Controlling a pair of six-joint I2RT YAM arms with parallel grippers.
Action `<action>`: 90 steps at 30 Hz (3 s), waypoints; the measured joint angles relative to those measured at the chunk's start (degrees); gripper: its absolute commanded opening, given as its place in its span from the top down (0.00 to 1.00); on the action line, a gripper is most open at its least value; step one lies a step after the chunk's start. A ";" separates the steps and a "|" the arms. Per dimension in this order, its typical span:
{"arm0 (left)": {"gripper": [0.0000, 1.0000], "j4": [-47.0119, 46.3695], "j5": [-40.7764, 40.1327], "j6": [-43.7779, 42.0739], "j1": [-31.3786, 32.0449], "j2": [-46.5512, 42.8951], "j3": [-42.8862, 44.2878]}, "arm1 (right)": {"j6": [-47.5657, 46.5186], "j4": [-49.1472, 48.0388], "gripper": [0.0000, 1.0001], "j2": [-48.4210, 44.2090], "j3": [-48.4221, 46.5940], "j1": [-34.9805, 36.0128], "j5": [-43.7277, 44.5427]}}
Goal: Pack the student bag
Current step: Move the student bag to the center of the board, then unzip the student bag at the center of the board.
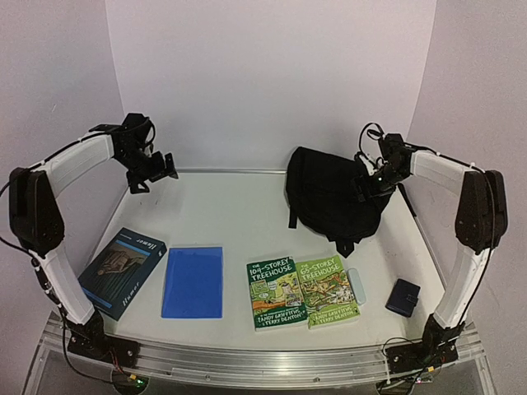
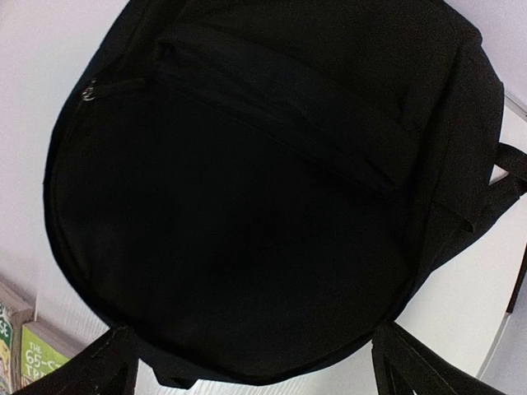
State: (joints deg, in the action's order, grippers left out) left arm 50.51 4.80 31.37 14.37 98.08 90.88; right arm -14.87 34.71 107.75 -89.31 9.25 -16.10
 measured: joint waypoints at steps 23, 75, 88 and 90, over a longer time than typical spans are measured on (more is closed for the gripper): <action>0.00 -1.87 12.56 -1.02 6.34 24.07 17.08 | 6.59 2.14 0.29 27.46 -20.28 -8.23 9.53; 0.42 -25.49 24.13 15.73 11.72 28.94 4.99 | 9.00 0.86 0.16 21.29 -29.49 20.04 -15.73; 0.75 -33.06 26.44 18.95 11.72 30.58 3.00 | 16.61 -0.64 0.32 30.08 -30.91 24.17 -20.25; 0.80 -33.75 26.61 19.25 11.66 30.58 2.44 | 17.69 -1.25 0.34 31.53 -32.04 24.50 -20.42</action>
State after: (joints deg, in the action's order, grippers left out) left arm 16.77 31.41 50.63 26.03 128.66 93.32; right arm 2.82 33.46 139.29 -121.36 33.75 -36.51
